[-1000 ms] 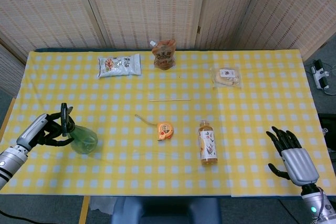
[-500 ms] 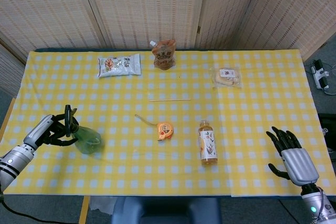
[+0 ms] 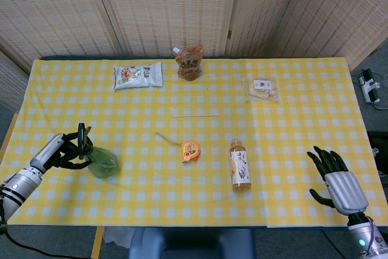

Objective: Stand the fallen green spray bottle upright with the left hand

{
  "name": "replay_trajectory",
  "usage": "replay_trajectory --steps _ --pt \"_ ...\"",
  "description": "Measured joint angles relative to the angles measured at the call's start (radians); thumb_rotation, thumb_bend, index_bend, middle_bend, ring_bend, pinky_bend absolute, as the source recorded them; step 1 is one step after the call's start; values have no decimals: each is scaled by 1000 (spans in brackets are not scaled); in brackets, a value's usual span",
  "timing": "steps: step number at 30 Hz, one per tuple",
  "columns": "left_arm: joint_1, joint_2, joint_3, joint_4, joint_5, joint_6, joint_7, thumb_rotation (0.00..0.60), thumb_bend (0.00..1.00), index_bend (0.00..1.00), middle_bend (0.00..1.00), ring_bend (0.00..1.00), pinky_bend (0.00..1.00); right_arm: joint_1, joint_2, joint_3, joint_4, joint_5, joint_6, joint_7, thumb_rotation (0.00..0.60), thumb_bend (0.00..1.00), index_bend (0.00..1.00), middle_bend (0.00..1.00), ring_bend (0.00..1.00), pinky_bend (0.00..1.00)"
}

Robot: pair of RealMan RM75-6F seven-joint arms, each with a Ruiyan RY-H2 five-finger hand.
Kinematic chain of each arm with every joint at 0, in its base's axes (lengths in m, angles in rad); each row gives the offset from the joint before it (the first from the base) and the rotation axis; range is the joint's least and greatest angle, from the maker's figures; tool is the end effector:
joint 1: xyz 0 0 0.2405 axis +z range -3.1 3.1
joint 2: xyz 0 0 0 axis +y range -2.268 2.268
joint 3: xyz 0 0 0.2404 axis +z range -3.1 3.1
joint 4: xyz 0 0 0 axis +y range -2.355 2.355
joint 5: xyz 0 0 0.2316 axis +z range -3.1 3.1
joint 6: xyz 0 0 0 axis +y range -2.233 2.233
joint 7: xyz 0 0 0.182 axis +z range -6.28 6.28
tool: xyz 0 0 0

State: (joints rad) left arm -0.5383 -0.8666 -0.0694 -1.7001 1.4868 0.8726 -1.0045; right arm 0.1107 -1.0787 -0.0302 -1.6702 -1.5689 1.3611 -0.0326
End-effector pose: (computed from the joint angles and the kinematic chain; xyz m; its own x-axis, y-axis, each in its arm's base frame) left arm -0.2393 0.3323 0.1179 -0.2957 0.4698 0.8318 0.9503 0.0561 0.3062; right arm -0.2971 -0.2039 0.1006 0.4244 -0.1918 0.8849 -0.9054 -0.1035 0.4118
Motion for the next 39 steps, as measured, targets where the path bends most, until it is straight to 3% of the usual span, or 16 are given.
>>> replay_trajectory --steps 5,14,39 --pt "-1 -1 3 2 15 4 -26 600 500 703 1000 1000 1000 -1 -1 0 0 2 1 -1 600 308 0 0 0 0" --pt "-4 -8 19 32 49 17 -67 600 336 461 1000 1000 1000 -1 -12 7 12 -1 15 12 600 307 0 0 0 0" --pt "4 -8 49 59 75 69 -106 600 221 254 1000 1000 1000 -4 -17 8 14 -2 25 -1 600 307 0 0 0 0"
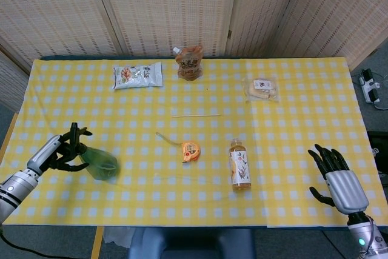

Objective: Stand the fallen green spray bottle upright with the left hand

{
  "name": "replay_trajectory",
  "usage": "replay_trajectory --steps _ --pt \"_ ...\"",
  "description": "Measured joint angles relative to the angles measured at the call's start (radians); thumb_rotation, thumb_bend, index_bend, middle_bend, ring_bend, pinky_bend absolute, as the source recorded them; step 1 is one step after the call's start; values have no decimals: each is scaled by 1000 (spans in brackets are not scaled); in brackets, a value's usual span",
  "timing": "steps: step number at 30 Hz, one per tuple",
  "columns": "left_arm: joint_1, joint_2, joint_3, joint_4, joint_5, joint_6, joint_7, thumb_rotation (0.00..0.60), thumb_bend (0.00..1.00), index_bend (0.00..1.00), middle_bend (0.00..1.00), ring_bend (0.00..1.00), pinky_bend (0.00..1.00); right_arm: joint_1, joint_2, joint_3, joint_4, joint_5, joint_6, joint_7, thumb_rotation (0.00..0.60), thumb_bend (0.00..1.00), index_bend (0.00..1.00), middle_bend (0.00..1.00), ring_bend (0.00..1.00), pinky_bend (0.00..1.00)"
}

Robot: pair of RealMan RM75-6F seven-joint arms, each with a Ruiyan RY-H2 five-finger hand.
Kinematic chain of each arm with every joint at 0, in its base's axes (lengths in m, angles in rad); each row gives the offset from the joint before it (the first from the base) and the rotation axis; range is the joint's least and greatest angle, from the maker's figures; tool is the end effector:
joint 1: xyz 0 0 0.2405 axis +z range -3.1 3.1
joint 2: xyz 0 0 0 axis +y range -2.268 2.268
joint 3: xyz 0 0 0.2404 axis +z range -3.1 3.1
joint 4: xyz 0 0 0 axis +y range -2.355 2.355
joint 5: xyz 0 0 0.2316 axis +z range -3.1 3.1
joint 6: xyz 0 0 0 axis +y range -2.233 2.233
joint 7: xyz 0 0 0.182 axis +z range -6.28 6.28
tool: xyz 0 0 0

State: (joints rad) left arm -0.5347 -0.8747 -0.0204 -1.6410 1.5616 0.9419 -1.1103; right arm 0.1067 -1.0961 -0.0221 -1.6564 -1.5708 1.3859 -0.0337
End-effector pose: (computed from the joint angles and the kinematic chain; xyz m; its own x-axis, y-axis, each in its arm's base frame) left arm -0.2502 0.3272 0.1233 -0.3165 0.4746 0.8213 0.9403 0.0423 0.3378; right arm -0.2959 -0.2057 0.1017 0.4215 -0.1614 0.8924 -0.9065 -0.1022 0.4097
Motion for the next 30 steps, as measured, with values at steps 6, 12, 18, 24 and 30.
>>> replay_trajectory --steps 6,12,18,24,30 --pt "24 10 19 9 30 50 -5 600 200 218 1000 1000 1000 -2 -8 7 4 10 7 -19 600 307 0 0 0 0" --pt "62 5 35 49 48 117 45 600 197 162 1000 1000 1000 -8 -11 8 1 6 20 -26 600 307 0 0 0 0" --pt "137 -33 12 129 18 275 270 600 195 221 952 949 984 -6 -9 8 1 8 14 -25 600 307 0 0 0 0" --pt "254 -118 -5 200 -29 474 633 600 188 205 134 84 27 0 -16 12 4 16 3 -36 600 307 0 0 0 0" --pt "349 -224 -21 235 -77 614 969 600 129 57 0 0 0 -2 -26 24 4 28 17 -61 600 307 0 0 0 0"
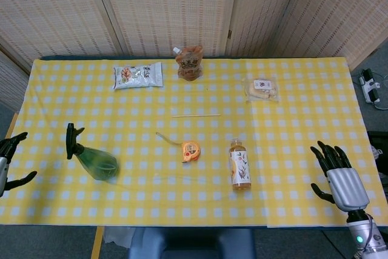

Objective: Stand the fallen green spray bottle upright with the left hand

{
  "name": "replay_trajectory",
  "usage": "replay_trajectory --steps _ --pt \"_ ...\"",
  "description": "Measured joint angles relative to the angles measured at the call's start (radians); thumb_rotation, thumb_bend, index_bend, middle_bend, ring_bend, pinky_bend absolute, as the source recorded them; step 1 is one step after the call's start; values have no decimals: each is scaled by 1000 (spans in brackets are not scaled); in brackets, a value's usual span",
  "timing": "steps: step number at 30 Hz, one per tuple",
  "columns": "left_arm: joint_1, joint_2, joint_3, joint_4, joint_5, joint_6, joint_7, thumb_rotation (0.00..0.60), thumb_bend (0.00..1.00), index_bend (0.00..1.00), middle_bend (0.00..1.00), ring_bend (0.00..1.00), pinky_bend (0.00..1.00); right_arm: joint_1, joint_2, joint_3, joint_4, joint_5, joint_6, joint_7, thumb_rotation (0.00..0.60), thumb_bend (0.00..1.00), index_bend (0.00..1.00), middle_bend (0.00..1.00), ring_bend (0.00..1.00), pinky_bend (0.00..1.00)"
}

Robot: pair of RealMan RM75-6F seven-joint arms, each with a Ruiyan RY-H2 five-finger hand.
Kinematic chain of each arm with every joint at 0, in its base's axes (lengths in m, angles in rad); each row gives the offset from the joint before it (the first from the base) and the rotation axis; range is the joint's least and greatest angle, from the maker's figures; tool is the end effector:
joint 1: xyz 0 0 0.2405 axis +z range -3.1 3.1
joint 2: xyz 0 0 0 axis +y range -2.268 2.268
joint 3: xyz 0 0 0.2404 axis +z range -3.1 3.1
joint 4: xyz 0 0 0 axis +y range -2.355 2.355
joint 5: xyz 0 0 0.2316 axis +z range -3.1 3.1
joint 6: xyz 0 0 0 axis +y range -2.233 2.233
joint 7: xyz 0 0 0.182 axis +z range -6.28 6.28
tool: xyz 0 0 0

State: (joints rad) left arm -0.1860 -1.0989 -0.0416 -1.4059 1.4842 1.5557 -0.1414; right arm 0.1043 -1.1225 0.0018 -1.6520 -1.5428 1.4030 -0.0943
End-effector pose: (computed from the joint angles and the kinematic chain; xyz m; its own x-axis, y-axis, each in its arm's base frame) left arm -0.3211 0.2544 0.1776 0.4590 -0.1259 0.8795 0.8795 -0.0753 -0.4698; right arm -0.2948 -0.2117 0.1023 0.4510 -0.1208 0.8843 -0.8924 -0.0812 0.4440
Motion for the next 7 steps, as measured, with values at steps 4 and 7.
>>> replay_trajectory --steps 4,7 --pt "39 -42 -3 4 3 88 96 600 111 11 0 0 0 -1 -4 -2 2 -7 2 -5 600 308 0 0 0 0" --pt "53 -54 -3 6 11 86 107 600 111 0 0 0 0 -2 -6 -5 3 -12 4 -7 600 307 0 0 0 0"
